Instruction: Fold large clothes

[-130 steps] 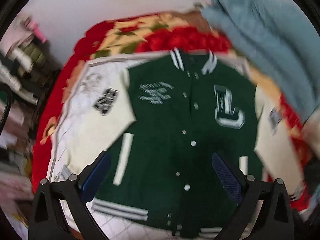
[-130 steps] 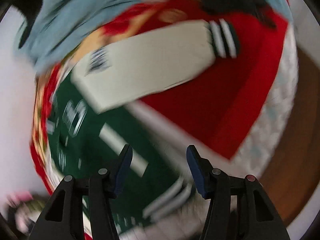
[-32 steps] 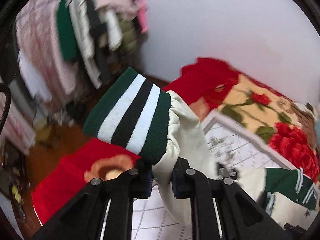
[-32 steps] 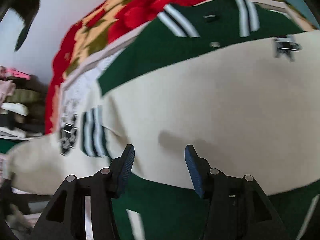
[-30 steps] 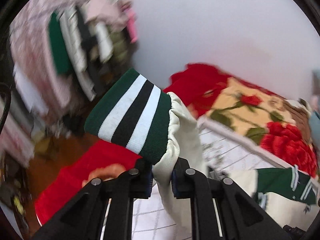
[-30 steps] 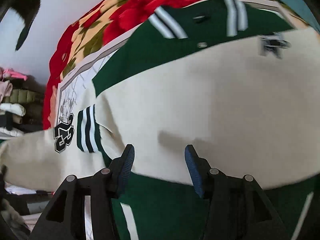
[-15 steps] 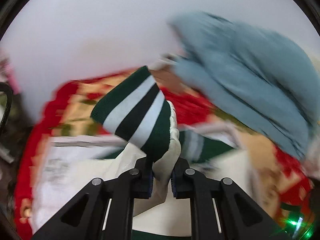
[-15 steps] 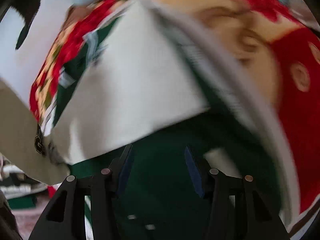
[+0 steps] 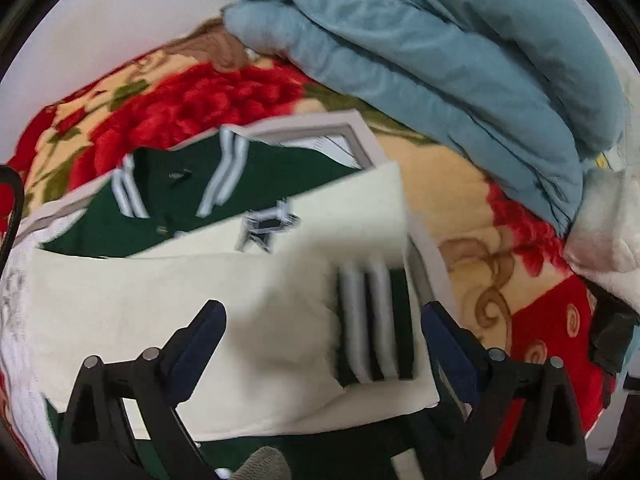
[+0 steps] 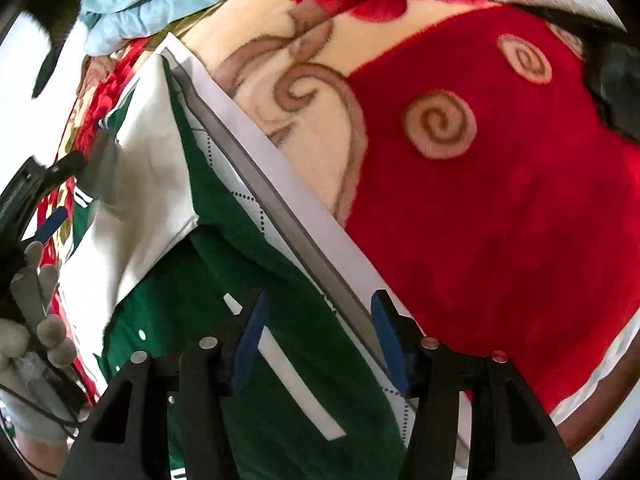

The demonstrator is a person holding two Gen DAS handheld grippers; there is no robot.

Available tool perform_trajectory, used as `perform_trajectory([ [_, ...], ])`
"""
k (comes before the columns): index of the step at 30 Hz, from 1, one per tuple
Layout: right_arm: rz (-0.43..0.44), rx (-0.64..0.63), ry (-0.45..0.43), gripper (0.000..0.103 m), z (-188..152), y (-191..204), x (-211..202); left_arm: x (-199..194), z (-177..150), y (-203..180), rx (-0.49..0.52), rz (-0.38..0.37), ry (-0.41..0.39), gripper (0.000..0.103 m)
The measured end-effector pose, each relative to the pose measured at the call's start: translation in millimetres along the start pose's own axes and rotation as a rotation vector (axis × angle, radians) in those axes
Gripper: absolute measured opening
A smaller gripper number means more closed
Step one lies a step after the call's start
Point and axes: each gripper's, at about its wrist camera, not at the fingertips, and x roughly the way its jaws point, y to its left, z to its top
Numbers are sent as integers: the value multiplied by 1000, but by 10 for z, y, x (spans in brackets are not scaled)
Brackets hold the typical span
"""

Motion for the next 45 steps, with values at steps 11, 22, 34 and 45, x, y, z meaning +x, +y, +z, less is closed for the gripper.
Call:
perform_trajectory([
  [11, -96, -540, 186, 49, 240, 1367, 890, -89, -604, 1522, -174, 474, 74, 100],
  [22, 115, 90, 104, 26, 655, 515, 1011, -375, -1356, 2465, -433, 602, 166, 100],
  [34, -165, -237, 34, 48, 459, 1267, 971, 421, -1544, 3076, -311, 803, 336, 102],
  [45, -167, -351, 12, 29, 560, 1625, 1203, 440, -1472, 3430, -417, 609, 234, 44],
])
